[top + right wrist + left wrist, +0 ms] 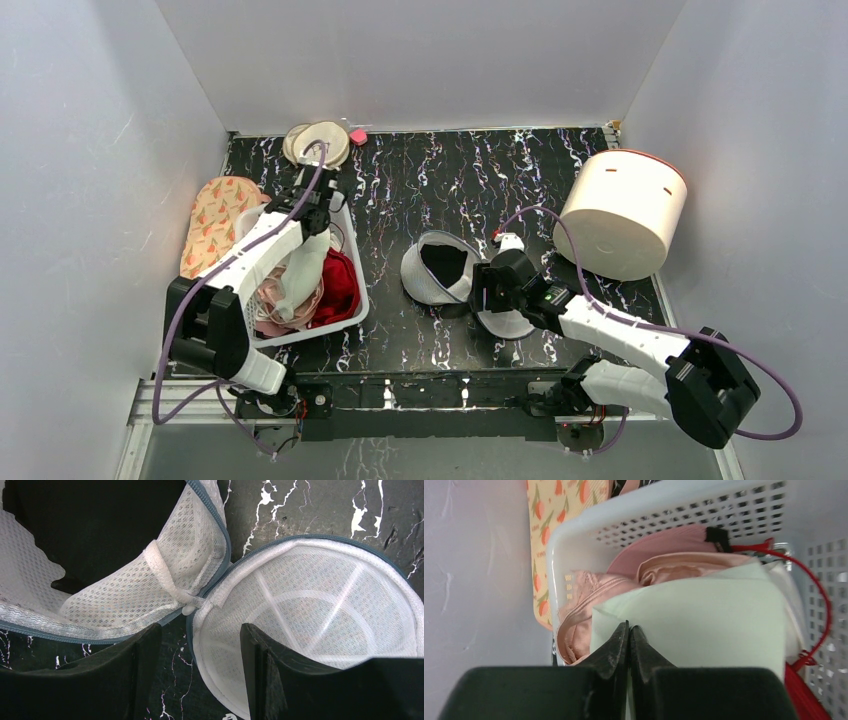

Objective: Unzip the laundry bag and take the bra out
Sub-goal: Place the bra in the bin.

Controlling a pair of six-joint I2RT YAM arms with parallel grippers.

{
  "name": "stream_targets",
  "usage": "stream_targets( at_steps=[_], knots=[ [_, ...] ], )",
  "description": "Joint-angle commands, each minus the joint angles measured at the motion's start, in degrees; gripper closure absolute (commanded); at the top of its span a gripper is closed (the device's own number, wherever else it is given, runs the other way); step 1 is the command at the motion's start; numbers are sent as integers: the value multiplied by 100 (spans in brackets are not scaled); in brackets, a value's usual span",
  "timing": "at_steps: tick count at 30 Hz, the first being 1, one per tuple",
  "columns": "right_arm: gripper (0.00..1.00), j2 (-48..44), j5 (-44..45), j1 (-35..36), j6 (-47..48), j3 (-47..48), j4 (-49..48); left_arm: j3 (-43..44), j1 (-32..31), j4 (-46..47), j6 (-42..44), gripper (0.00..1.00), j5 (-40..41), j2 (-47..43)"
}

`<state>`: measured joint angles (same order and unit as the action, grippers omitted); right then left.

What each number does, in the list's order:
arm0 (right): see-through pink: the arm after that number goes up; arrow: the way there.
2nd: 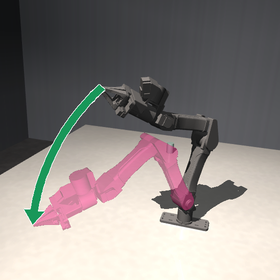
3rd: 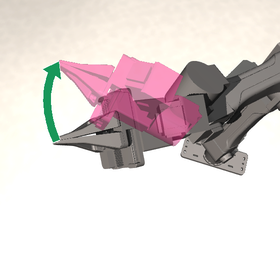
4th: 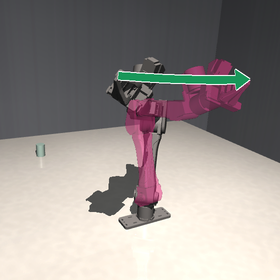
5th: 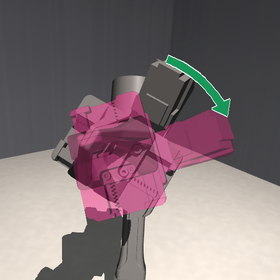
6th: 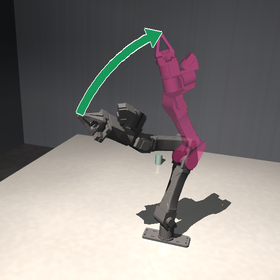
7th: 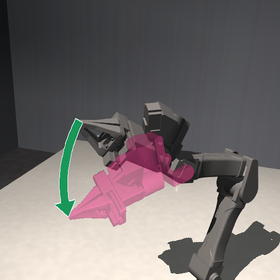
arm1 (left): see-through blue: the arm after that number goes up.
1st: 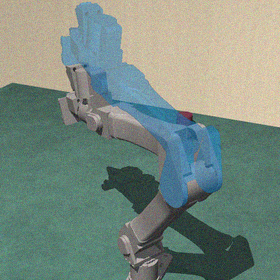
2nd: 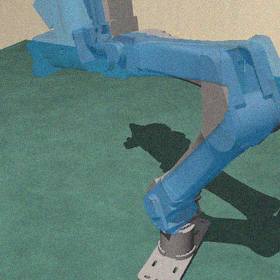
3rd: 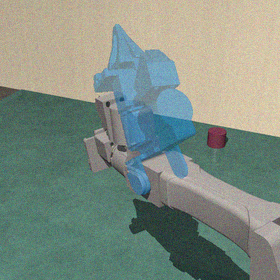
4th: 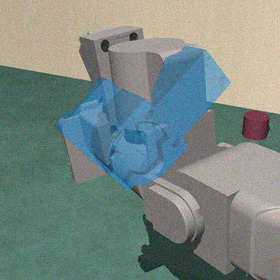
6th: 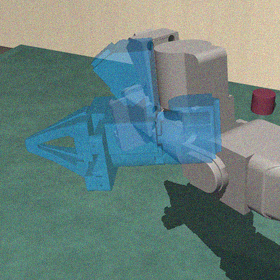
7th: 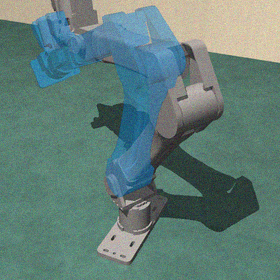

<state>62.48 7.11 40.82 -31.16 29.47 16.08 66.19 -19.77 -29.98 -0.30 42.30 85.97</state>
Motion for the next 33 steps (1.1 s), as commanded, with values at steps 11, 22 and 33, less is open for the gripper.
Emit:
stream_targets(
  at_steps=[11, 22, 33],
  knots=[
    [43, -51, 3, -20, -12, 324, -26, -1217, 779, 1118, -610, 100, -616, -434],
    [42, -318, 83, -13, 59, 419, -15, -1179, 799, 1003, -904, 89, -607, -1222],
    [41, -465, 138, -19, 118, 384, 10, -702, 799, 216, -891, 33, -912, -2155]
  ],
)
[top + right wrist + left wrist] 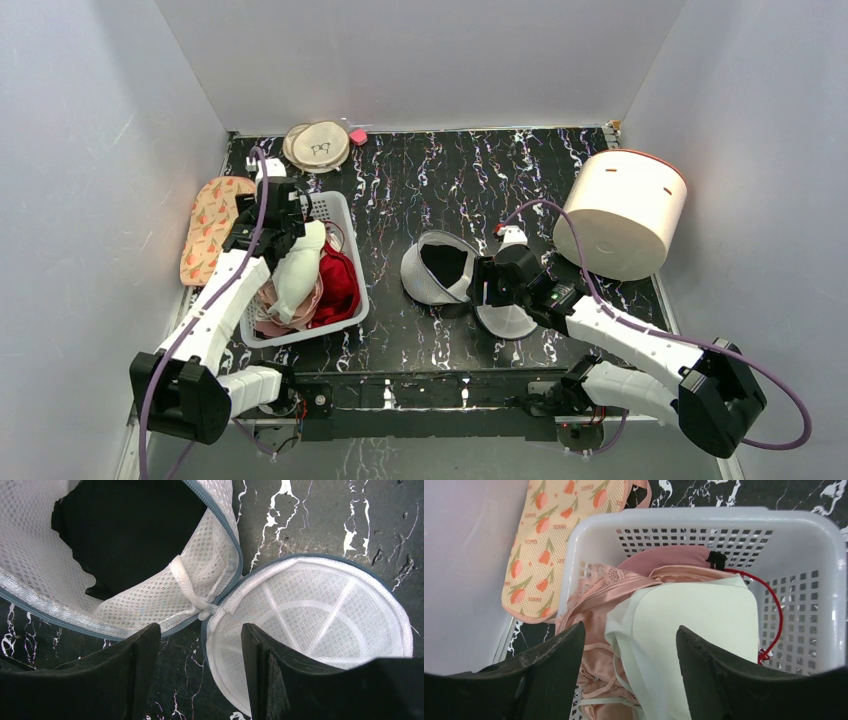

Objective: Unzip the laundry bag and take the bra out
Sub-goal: Place the bra in the bin, then pick up the bra from the laundry bag.

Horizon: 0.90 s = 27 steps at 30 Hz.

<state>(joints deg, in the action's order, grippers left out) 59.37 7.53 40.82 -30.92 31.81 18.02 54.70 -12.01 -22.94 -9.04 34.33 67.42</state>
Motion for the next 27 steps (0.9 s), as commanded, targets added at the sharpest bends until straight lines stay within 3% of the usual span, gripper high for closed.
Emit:
stream_targets(
  at_steps=[1, 4, 9, 12, 15, 18, 22, 27],
  knots=[
    [41, -128, 85, -17, 107, 160, -185, 532, 23, -606, 0, 27, -198, -360],
    [41, -24, 80, -17, 145, 209, -162, 832, 28, -954, 44, 18, -742, -530],
    [41, 14, 70, -13, 156, 228, -149, 1307, 25, -1404, -189, 18, -2335, -780],
    [41, 2, 58, -16, 131, 171, -205, 1126, 26, -1349, -738, 20, -3476, -987],
    [41, 24, 56, -13, 126, 163, -205, 633, 27, -1142, -1381, 21, -4058, -1193],
    [41, 27, 29, -13, 96, 168, -194, 28, 26, -862, -1835, 21, -4073, -1329],
    [41, -17, 27, -16, 104, 160, -164, -719, 24, -691, -2360, 16, -3218, -1190],
    [41, -120, 66, -14, 103, 168, -64, -1142, 25, -604, -2597, 14, -2948, -724]
  ],
)
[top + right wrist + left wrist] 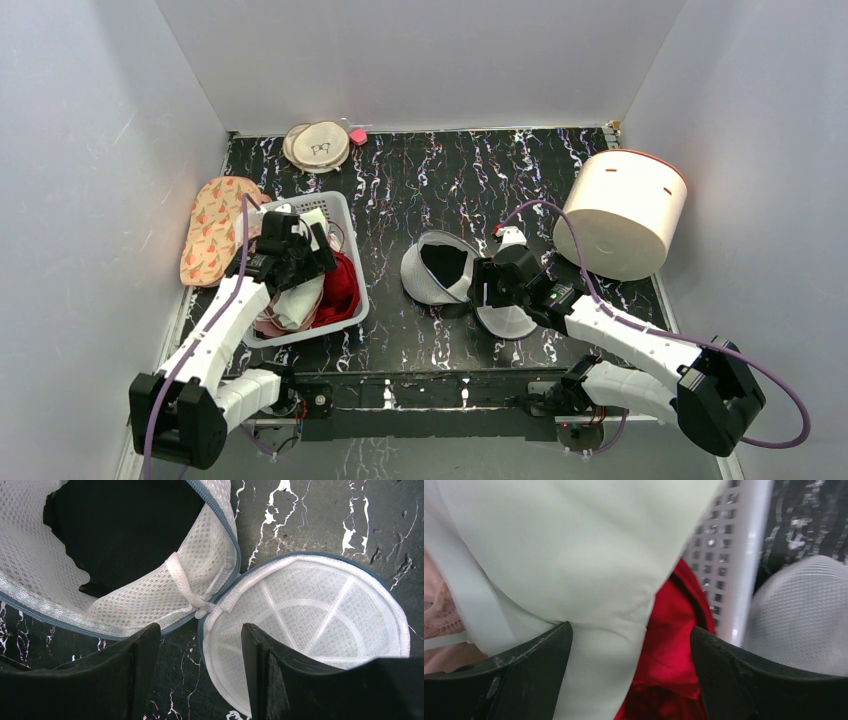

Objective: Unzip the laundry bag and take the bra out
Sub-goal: Pick up the bra from the laundry bag.

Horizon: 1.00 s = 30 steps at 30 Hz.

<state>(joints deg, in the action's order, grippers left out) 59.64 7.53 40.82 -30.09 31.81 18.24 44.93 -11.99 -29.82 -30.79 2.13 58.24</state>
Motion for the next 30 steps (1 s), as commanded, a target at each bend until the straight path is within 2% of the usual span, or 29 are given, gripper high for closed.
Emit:
stream_targets(
  at_steps=[1, 6, 9, 12, 20, 23, 26, 30],
  knots=[
    [41, -172, 76, -15, 17, 153, -76, -176, 26, 75, -425, 14, 263, 197],
    [41, -246, 73, -13, -31, 130, -84, 51, 23, 28, -271, 10, 316, -335],
    [41, -246, 81, -19, -28, 157, -67, 342, 24, -5, -85, 2, 332, -762],
    [41, -275, 98, -16, -23, 207, -26, 658, 21, 10, 83, 2, 236, -1053],
    [41, -469, 306, -13, 28, 432, 218, 1096, 23, 603, 37, 2, -1100, -913],
    [41, -603, 449, -14, 37, 515, 363, 1034, -61, 1141, -151, 8, -1622, -731],
    [41, -875, 589, -20, -7, 519, 434, 990, -555, 1609, -265, 19, -1625, -409],
    [41, -1214, 776, -14, -93, 493, 513, 1423, -2335, 1692, 61, 25, -328, 409]
  ],
)
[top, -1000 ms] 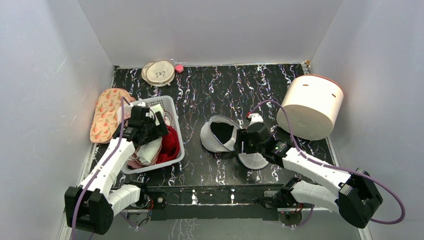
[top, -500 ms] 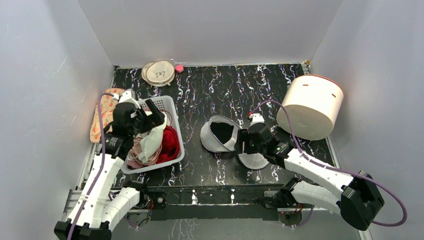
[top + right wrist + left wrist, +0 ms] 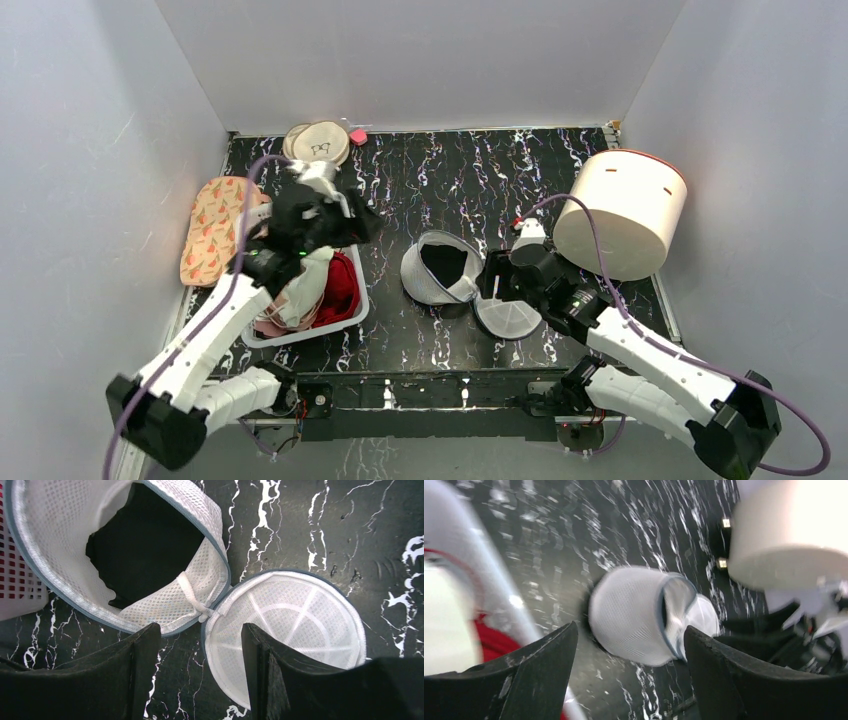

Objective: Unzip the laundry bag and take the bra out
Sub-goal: Pick up the bra from the laundry bag.

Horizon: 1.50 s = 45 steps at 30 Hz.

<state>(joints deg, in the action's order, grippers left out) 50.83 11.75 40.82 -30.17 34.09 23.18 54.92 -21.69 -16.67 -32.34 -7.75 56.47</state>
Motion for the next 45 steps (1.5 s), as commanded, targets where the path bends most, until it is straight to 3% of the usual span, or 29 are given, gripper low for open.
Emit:
stream_targets(
  at_steps=[1, 4, 8, 16, 27, 45],
  knots=[
    [41, -403, 415, -17, -107, 265, 46, 585, -1755, 355, 314, 27, 1015, 835],
    [41, -602, 590, -19, -217, 265, 170, 924, -2606, 451, 464, 36, 1658, 1525],
    [41, -840, 709, -14, -384, 199, 236, 1177, -3273, 749, 499, 49, 2015, 2466],
    [40, -1064, 802, -17, -449, 155, 334, 1968, -3781, 619, 378, 67, 2721, 4248],
    [40, -787, 533, -13, -525, -104, 24, 2223, -3751, 837, 219, 66, 3062, 5081],
    [39, -806, 452, -16, -599, -219, -14, 2314, -3507, 952, 219, 63, 3562, 5411]
  ],
)
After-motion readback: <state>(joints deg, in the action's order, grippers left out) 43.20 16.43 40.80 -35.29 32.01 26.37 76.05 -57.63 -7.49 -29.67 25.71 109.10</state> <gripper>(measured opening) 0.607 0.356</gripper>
